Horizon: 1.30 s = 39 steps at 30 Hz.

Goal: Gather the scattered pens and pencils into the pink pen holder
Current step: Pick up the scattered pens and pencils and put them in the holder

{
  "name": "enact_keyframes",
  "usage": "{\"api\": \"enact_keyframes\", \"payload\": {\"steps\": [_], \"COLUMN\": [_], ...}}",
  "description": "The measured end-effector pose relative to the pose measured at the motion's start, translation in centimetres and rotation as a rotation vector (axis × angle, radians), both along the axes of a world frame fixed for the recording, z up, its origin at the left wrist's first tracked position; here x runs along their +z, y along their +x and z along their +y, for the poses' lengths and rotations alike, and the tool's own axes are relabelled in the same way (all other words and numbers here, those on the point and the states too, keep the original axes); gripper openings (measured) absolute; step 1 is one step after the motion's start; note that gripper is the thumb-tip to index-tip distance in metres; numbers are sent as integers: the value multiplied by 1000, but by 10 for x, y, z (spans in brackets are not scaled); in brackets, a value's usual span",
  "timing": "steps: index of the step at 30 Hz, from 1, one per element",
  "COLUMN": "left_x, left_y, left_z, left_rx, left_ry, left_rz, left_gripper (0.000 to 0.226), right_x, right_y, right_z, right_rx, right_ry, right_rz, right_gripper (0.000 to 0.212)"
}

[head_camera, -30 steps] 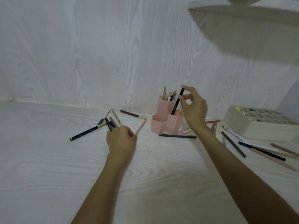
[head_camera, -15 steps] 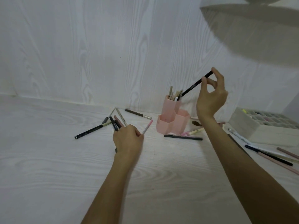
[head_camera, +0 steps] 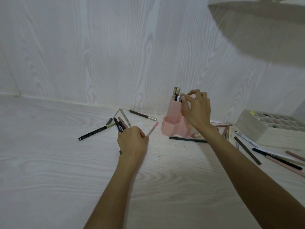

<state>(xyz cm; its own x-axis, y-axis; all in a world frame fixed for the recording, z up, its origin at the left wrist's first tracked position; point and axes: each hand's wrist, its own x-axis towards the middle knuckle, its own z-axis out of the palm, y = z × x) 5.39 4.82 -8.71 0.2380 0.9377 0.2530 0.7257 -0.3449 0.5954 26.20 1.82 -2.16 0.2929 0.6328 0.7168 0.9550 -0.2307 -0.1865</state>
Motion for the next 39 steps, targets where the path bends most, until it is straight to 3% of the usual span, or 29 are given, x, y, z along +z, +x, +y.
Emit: {"api": "enact_keyframes", "payload": {"steps": [3,6,9,13,20,24,29,31,34,39], "left_x": [-2,-2,-1,6,3,4,2,8,35,113], "left_y": [0,-2,-3,-3,-6,-9,-6,-7,-12,3], "left_z": [0,1,2,-2,-7,-4,-8,-4,3,-5], "left_rx": [-12,-36,-57,-33,-65,-48,-61,-47,-48,-210], "left_ry": [2,-43,-76,22,18,32,101,80,40,249], "left_rz": [-15,-5,19,144,107,152,180,114,-125,-613], "left_gripper": [21,41,30,17,33,20,24,23,18,14], "right_x": [2,-11,-53,-87,-85,-83,-84,-84,-84,-85], "right_y": [-2,-5,-6,1,2,9,10,11,11,9], "right_z": [-8,-32,-62,-79,-80,-87,-88,-88,-88,-89], "right_rx": [53,115,111,143,126,145,206,249,300,317], "right_ry": [-37,101,-43,-342,-391,-394,-333,-307,-286,-232], "right_rz": [-25,145,273,186,167,175,266,342,381,370], "right_gripper": [35,26,16,32,28,29,21,16,12,19]}}
